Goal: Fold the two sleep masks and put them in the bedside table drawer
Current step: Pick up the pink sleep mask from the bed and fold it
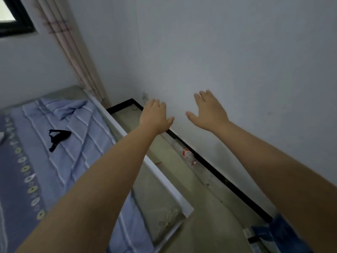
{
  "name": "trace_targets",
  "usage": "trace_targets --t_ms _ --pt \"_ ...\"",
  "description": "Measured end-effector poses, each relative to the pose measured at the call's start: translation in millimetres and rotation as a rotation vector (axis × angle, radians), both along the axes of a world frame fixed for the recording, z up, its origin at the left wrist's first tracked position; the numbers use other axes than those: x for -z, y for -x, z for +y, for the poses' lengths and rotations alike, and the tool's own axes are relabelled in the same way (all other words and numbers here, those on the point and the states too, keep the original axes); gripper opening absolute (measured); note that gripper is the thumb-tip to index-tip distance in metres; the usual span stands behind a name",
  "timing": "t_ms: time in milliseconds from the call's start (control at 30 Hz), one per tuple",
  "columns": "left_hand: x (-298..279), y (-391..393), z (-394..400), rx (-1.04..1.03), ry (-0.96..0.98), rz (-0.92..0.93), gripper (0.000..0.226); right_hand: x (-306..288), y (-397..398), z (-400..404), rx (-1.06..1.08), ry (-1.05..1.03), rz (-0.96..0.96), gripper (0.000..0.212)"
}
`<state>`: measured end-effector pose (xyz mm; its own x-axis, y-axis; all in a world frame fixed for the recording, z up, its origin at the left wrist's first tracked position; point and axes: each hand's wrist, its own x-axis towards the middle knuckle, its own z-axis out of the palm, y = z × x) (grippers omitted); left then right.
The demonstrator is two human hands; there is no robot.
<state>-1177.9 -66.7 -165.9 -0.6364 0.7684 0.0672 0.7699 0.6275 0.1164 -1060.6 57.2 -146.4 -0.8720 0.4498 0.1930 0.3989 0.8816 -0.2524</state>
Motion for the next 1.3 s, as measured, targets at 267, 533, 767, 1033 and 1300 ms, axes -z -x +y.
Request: trace_targets --t_ms 267,533,767,1033,1300 --pt "37 136 95 -0.348 -0.048 -0.078 0.063 29 170 148 -0.265 0.032 -0.062 0.067" --pt "74 226 61 -0.806 -0.027 -0.204 0.059 76 355 137 -0.682 0.065 -0.193 0.067" --pt "99 286 -40 -1.217 -0.046 -0.272 0.061 104 495 34 -1.042 0.079 -0.297 0.065" --pt "92 349 -118 -1.559 -0.103 -0.276 0.056 112 618 -90 -1.342 0.057 -0.410 0.052" --pt "149 434 -165 -1.867 -0.220 -0.283 0.058 194 760 -215 -1.499 0.041 -0.673 0.040"
